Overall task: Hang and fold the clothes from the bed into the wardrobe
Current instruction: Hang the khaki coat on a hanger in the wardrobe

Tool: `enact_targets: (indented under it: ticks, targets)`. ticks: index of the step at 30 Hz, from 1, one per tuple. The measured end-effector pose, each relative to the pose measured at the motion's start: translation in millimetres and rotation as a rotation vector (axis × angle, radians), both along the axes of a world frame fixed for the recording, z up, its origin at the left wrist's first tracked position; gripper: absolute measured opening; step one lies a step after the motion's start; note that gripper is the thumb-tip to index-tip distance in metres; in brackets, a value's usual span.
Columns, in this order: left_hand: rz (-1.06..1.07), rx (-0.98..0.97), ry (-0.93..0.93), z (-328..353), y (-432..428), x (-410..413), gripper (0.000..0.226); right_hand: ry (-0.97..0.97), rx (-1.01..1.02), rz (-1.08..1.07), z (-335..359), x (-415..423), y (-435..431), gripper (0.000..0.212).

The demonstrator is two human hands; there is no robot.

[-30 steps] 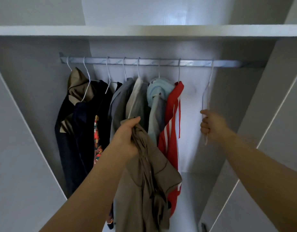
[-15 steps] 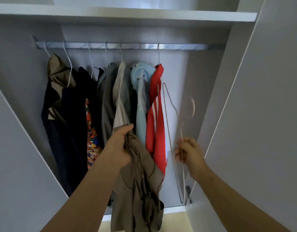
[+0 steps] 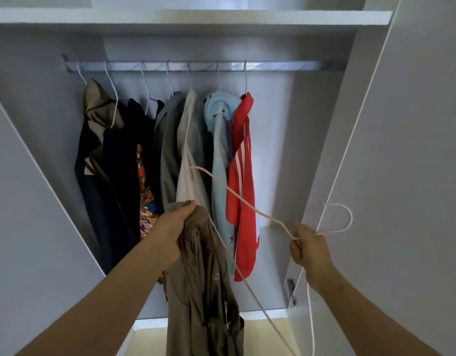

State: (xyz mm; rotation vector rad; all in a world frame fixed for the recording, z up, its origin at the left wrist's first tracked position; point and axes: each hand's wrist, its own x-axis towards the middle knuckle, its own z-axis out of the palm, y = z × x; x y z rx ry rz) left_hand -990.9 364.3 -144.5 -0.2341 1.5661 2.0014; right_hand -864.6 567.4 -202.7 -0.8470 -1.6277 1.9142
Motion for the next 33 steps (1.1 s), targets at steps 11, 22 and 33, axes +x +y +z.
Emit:
enact_targets:
  ticks: [11,22,33]
  targets:
    - [0.209,0.142,0.044,19,-31,-13,0.026,-0.055,-0.053,0.303,12,-19,17,0.047]
    - [0.372,-0.392,0.679,32,-49,-11,0.022,-0.123,0.25,0.376,35,-35,5,0.042]
    - [0.145,-0.188,0.681,37,-2,28,0.023,-0.129,0.365,0.526,60,-37,-30,0.042]
